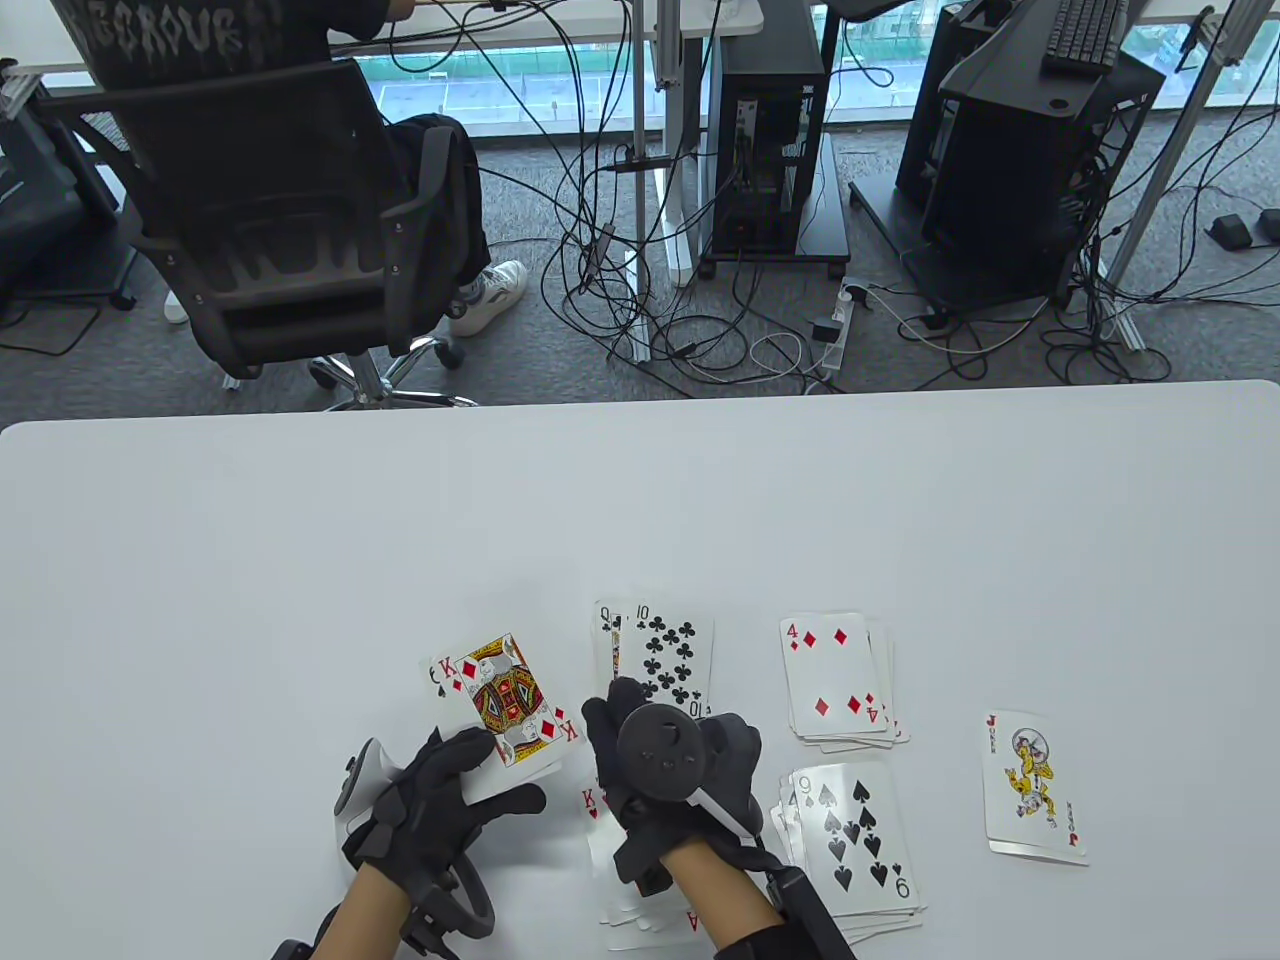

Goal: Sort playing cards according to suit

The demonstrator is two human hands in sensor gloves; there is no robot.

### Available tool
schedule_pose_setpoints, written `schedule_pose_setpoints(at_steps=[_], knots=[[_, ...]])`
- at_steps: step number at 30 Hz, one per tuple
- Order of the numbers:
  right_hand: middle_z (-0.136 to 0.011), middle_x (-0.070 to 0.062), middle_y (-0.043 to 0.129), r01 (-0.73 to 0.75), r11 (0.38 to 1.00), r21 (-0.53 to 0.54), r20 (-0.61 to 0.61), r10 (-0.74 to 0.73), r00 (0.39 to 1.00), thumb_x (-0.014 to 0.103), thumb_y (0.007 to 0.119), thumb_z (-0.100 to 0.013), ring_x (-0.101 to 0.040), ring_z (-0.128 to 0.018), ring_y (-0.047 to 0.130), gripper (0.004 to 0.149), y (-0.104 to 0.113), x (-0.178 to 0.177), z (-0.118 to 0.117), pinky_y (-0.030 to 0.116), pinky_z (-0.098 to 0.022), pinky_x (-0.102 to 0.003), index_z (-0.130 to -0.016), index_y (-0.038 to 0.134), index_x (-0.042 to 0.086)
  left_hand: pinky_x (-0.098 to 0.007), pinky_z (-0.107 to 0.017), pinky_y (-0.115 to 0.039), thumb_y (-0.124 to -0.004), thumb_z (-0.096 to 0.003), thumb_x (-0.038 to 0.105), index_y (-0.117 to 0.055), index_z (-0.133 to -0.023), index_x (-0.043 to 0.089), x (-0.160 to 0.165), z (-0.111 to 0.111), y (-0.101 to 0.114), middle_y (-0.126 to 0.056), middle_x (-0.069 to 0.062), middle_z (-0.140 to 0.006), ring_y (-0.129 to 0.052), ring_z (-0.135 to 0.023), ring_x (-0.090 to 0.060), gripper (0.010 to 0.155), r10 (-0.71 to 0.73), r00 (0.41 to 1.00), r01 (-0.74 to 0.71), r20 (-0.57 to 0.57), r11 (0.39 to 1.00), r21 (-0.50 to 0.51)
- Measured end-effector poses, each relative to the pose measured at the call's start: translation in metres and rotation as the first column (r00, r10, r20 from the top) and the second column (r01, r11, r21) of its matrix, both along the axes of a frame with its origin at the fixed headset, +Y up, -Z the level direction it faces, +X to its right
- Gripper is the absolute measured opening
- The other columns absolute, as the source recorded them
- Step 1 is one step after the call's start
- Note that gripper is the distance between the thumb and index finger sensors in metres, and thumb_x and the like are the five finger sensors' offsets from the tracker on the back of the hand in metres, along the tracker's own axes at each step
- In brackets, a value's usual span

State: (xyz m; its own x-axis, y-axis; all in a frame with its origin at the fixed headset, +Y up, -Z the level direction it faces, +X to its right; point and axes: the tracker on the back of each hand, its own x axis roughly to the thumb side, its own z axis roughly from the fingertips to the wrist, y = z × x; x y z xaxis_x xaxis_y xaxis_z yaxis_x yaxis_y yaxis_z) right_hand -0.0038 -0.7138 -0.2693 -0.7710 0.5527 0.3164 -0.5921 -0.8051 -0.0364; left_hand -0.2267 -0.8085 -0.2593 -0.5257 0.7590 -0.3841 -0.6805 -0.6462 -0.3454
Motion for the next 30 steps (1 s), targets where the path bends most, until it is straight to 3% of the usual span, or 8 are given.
schedule_pose_setpoints(at_steps=[7,14,24,30], knots=[[-0.052,-0.017,0.091,-0.001,0.999,-0.039,-0.079,-0.002,0.997,0.042,0.064,-0.054,-0.037,-0.043,0.097,0.07,-0.009,-0.011,0.005,0.083,-0.033,-0.054,-0.087,0.06,-0.02,-0.04,-0.059,-0.081,-0.06,-0.0625,0.038,-0.046,-0.106,0.033,0.0,0.001,0.0,-0.06,0.004,-0.111,-0.076,-0.097,-0.027,0.047,-0.003,1.0,0.003,0.013,1.0,-0.003],[-0.062,-0.018,0.084,0.038,0.997,-0.067,-0.112,-0.046,0.993,0.043,0.071,-0.051,-0.039,-0.051,0.092,0.08,-0.018,-0.02,0.009,0.081,-0.039,-0.054,-0.09,0.046,-0.021,-0.04,-0.059,-0.081,-0.06,-0.0624,0.038,-0.046,-0.106,0.032,0.002,0.001,0.0,-0.06,0.004,-0.11,-0.076,-0.097,-0.027,0.046,-0.002,1.0,0.002,0.029,1.0,-0.001],[-0.039,-0.005,0.093,0.084,0.994,-0.073,-0.067,-0.088,0.994,0.031,0.074,-0.049,-0.026,-0.032,0.1,0.05,-0.019,-0.013,0.005,0.087,-0.027,-0.046,-0.074,0.071,-0.012,-0.041,-0.059,-0.081,-0.061,-0.0622,0.038,-0.046,-0.106,0.032,0.002,0.001,-0.004,-0.06,0.003,-0.111,-0.075,-0.097,-0.028,0.047,-0.046,0.998,0.046,0.03,0.999,-0.012],[-0.037,-0.005,0.094,0.038,0.998,-0.044,-0.036,-0.04,0.999,0.025,0.071,-0.05,-0.025,-0.03,0.101,0.042,-0.013,-0.004,0.002,0.088,-0.027,-0.045,-0.073,0.074,-0.011,-0.041,-0.059,-0.08,-0.06,-0.0622,0.037,-0.047,-0.106,0.032,0.003,0.001,-0.005,-0.06,0.003,-0.111,-0.075,-0.097,-0.028,0.046,-0.049,0.998,0.049,0.037,0.999,-0.014]])
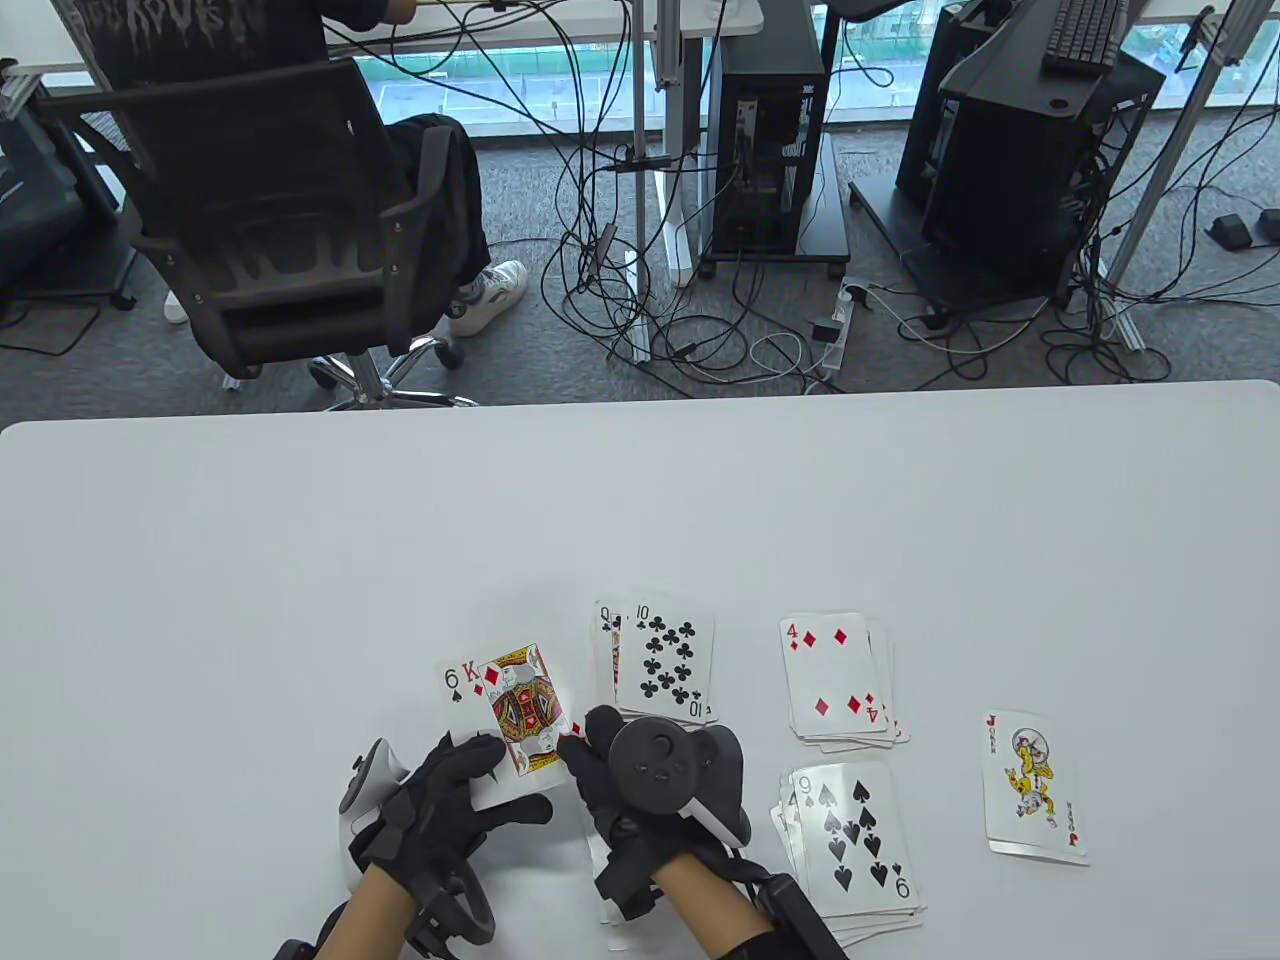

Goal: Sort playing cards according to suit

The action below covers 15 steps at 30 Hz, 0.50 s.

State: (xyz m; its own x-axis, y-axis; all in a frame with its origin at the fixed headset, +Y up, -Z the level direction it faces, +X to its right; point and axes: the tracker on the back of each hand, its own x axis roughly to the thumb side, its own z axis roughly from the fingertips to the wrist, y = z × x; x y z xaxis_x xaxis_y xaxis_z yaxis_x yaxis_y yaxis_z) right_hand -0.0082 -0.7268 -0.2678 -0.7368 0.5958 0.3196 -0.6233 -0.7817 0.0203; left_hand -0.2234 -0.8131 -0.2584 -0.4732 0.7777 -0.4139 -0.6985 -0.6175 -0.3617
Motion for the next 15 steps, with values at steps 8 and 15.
schedule_pose_setpoints(at_steps=[8,15], knots=[[-0.037,-0.006,0.094,0.136,0.987,-0.09,0.065,-0.131,0.989,0.021,0.068,-0.051,-0.026,-0.03,0.1,0.039,0.018,0.043,-0.02,0.087,-0.027,-0.047,-0.073,0.075,-0.011,-0.041,-0.058,-0.081,-0.06,-0.0622,0.037,-0.047,-0.106,0.032,0.002,0.0,0.0,-0.061,0.003,-0.11,-0.077,-0.096,-0.028,0.046,0.024,1.0,-0.024,0.007,1.0,0.0],[-0.037,-0.008,0.094,0.144,0.988,-0.054,0.223,-0.129,0.966,0.02,0.069,-0.051,-0.028,-0.03,0.1,0.039,0.057,0.114,-0.045,0.086,-0.027,-0.048,-0.073,0.075,-0.011,-0.041,-0.058,-0.081,-0.06,-0.0622,0.037,-0.047,-0.106,0.032,0.003,0.0,-0.001,-0.061,0.003,-0.11,-0.077,-0.096,-0.027,0.046,0.021,1.0,-0.021,0.011,1.0,-0.006]])
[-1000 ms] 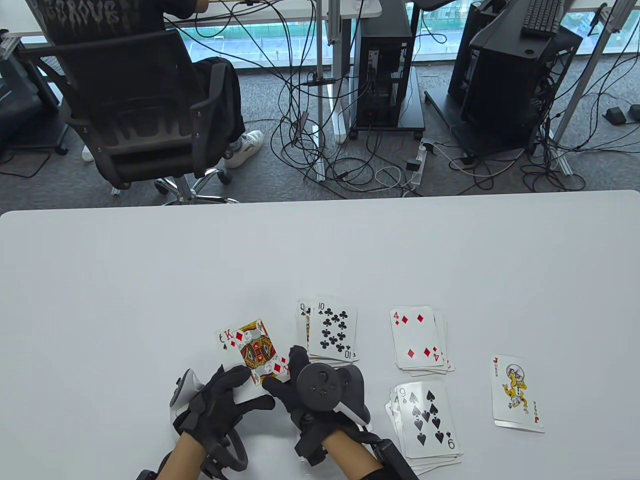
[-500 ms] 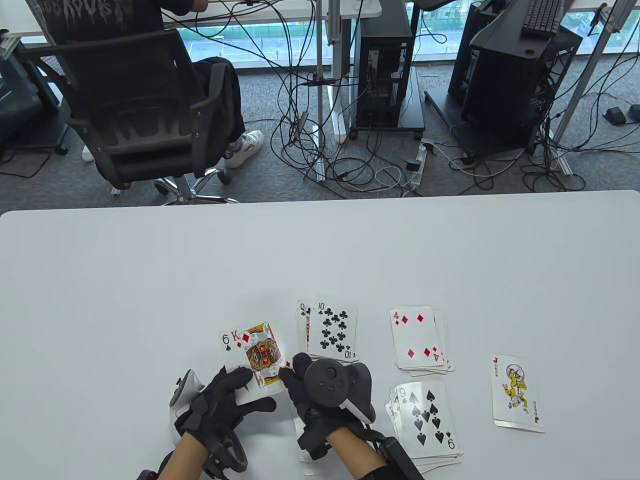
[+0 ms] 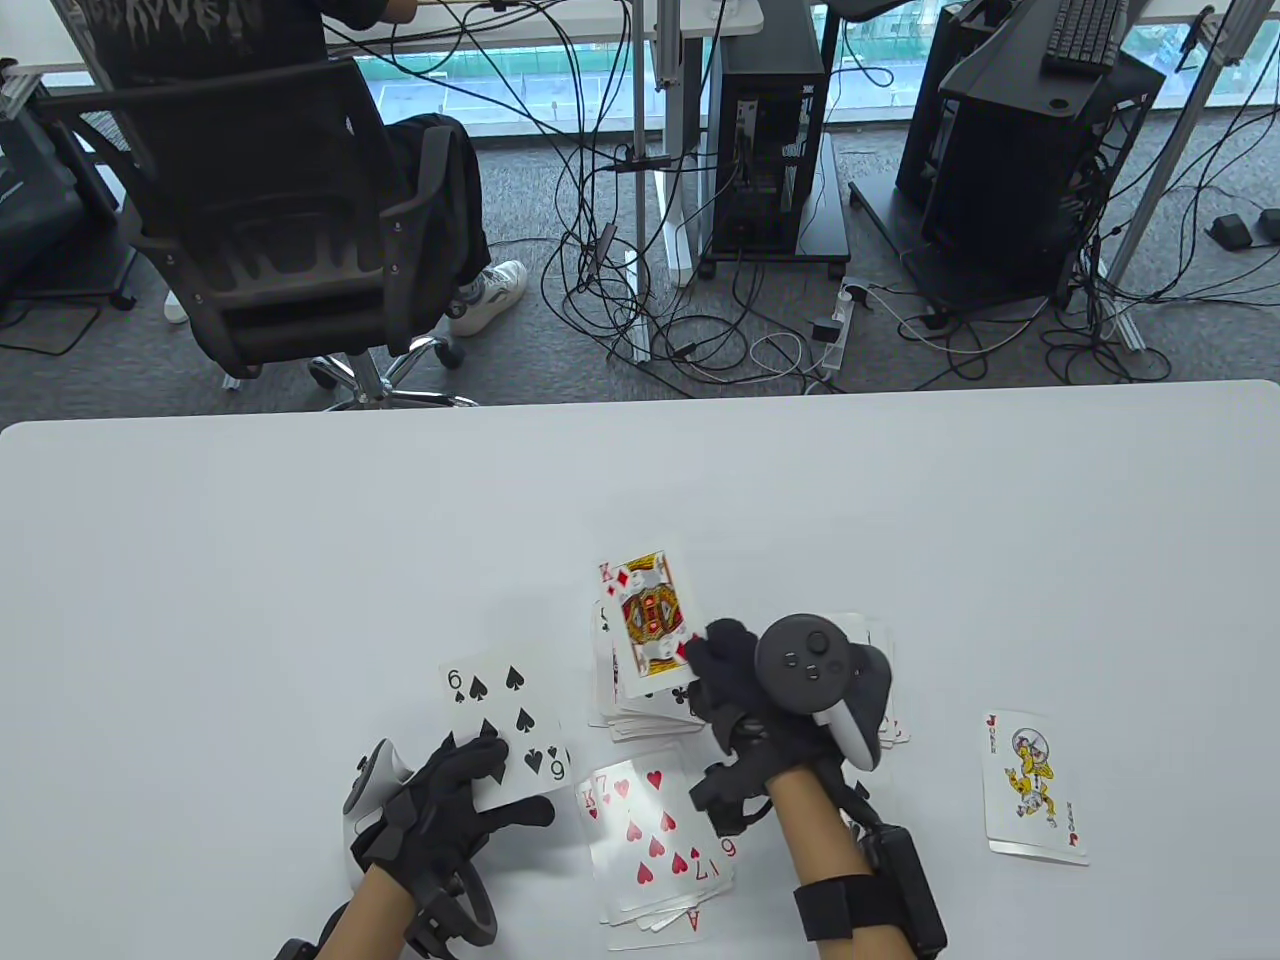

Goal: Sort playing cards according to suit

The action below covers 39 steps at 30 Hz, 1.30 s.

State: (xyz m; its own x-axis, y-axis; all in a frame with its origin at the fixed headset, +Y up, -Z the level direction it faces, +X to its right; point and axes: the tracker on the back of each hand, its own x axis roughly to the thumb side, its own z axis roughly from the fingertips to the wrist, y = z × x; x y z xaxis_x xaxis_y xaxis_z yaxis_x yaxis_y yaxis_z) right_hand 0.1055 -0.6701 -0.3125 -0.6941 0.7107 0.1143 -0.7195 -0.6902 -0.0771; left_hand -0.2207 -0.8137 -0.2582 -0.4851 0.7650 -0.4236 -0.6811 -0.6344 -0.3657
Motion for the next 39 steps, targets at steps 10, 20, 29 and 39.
schedule_pose_setpoints(at_steps=[10,20,29,39], knots=[[-0.036,-0.008,0.094,-0.195,0.933,-0.301,0.262,0.278,0.924,0.021,0.069,-0.051,-0.027,-0.029,0.1,0.04,-0.051,0.095,-0.002,0.086,-0.027,-0.048,-0.073,0.075,-0.012,-0.04,-0.057,-0.082,-0.06,-0.0625,0.038,-0.047,-0.106,0.032,0.001,0.0,-0.001,-0.061,0.003,-0.11,-0.077,-0.095,-0.028,0.046,0.002,1.0,-0.002,0.001,1.0,-0.004],[-0.034,-0.006,0.093,-0.418,0.752,-0.51,0.216,0.583,0.783,0.023,0.069,-0.051,-0.025,-0.026,0.099,0.043,-0.093,0.1,-0.006,0.086,-0.025,-0.047,-0.073,0.075,-0.014,-0.04,-0.057,-0.082,-0.06,-0.0627,0.039,-0.047,-0.106,0.031,0.002,0.001,-0.002,-0.061,0.003,-0.11,-0.077,-0.095,-0.028,0.046,0.005,1.0,-0.005,-0.004,1.0,-0.02],[-0.033,-0.006,0.093,-0.534,0.653,-0.537,0.19,0.71,0.678,0.027,0.07,-0.051,-0.024,-0.025,0.099,0.048,-0.097,0.09,-0.007,0.086,-0.025,-0.047,-0.074,0.075,-0.014,-0.04,-0.057,-0.082,-0.06,-0.0626,0.039,-0.047,-0.106,0.031,0.007,0.004,0.003,-0.061,0.003,-0.11,-0.077,-0.095,-0.028,0.046,0.027,1.0,-0.027,0.008,1.0,-0.01],[-0.033,-0.007,0.094,-0.567,0.756,-0.327,0.245,0.647,0.722,0.03,0.072,-0.05,-0.026,-0.025,0.099,0.05,-0.054,0.083,0.007,0.086,-0.025,-0.048,-0.074,0.074,-0.015,-0.037,-0.054,-0.084,-0.06,-0.0628,0.04,-0.046,-0.106,0.031,0.008,0.004,0.002,-0.062,0.002,-0.109,-0.079,-0.094,-0.027,0.046,0.027,0.999,-0.027,0.023,1.0,-0.005]])
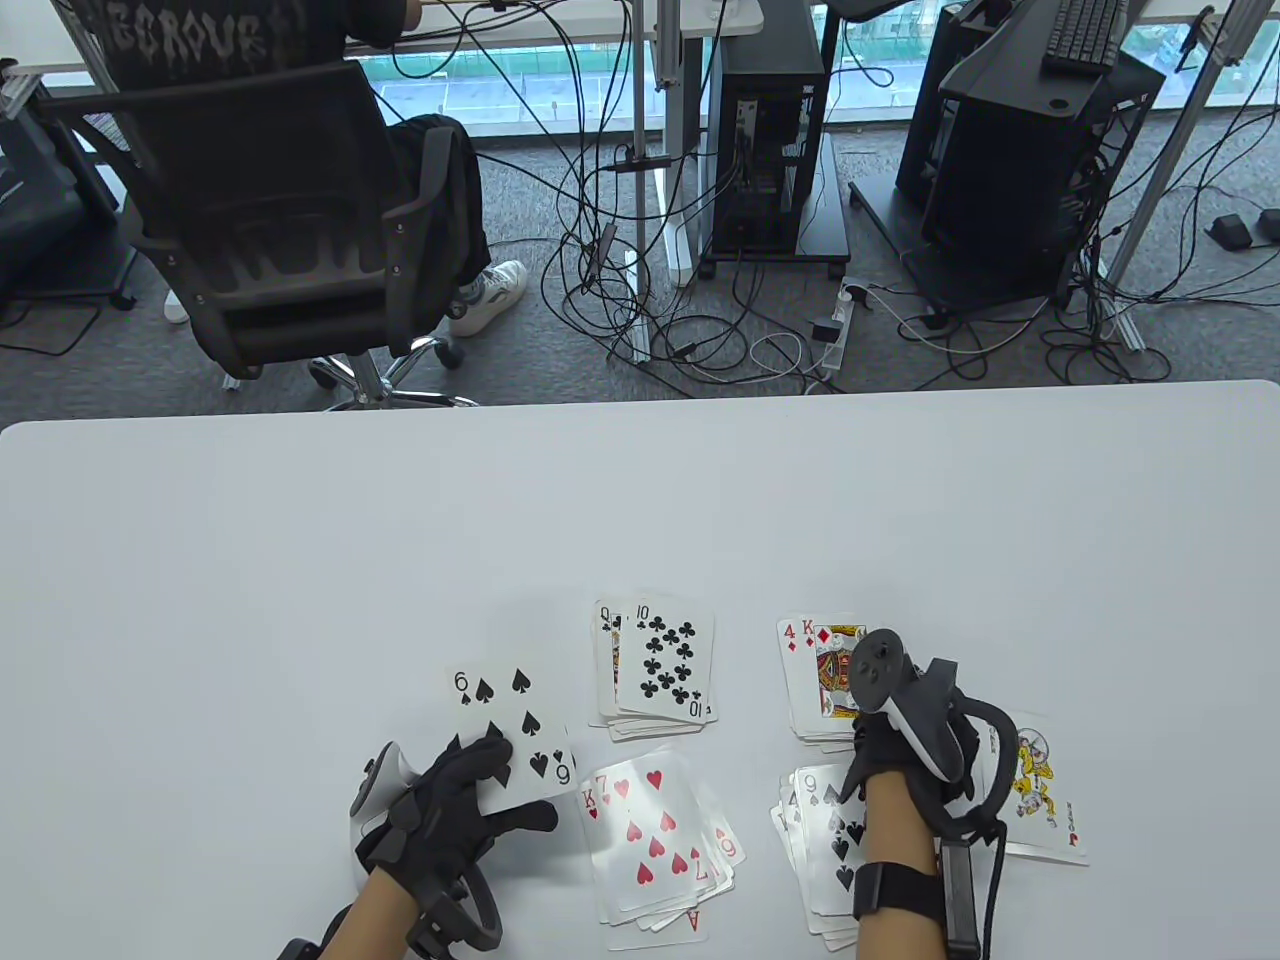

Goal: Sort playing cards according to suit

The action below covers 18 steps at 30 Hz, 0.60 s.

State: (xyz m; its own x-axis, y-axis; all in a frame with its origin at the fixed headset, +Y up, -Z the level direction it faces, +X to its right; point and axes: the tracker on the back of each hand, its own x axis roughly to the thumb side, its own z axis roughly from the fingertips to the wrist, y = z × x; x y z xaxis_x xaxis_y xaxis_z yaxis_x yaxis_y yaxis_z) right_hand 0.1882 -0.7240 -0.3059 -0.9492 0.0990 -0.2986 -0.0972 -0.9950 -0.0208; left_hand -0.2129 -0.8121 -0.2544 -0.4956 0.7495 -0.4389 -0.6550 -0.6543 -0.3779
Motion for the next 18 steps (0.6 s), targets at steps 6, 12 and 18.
schedule_pose_setpoints(at_steps=[6,12,18], knots=[[-0.034,-0.007,0.094,0.182,0.969,0.165,-0.245,-0.138,0.959,0.031,0.071,-0.051,-0.026,-0.026,0.099,0.051,0.034,-0.04,0.019,0.086,-0.025,-0.048,-0.075,0.074,-0.015,-0.035,-0.053,-0.084,-0.06,-0.0628,0.04,-0.046,-0.106,0.031,0.002,0.001,0.001,-0.062,0.002,-0.109,-0.08,-0.092,-0.026,0.046,-0.005,1.0,0.005,0.009,1.0,0.009],[-0.037,-0.009,0.094,0.441,0.888,0.131,-0.479,-0.333,0.812,0.032,0.067,-0.053,-0.028,-0.029,0.1,0.054,0.038,-0.092,0.041,0.086,-0.026,-0.049,-0.077,0.072,-0.017,-0.035,-0.053,-0.084,-0.06,-0.0629,0.041,-0.046,-0.106,0.031,0.002,0.0,0.0,-0.062,0.002,-0.109,-0.08,-0.092,-0.026,0.047,-0.002,1.0,0.001,0.013,1.0,0.026],[-0.044,-0.013,0.094,0.536,0.841,-0.077,-0.581,-0.475,0.661,0.037,0.065,-0.055,-0.033,-0.036,0.098,0.062,0.01,-0.148,0.057,0.084,-0.03,-0.052,-0.082,0.067,-0.019,-0.035,-0.054,-0.084,-0.06,-0.0631,0.042,-0.046,-0.106,0.031,0.005,0.0,0.003,-0.061,0.002,-0.11,-0.079,-0.093,-0.027,0.046,0.005,0.999,-0.007,0.034,0.998,0.056]])
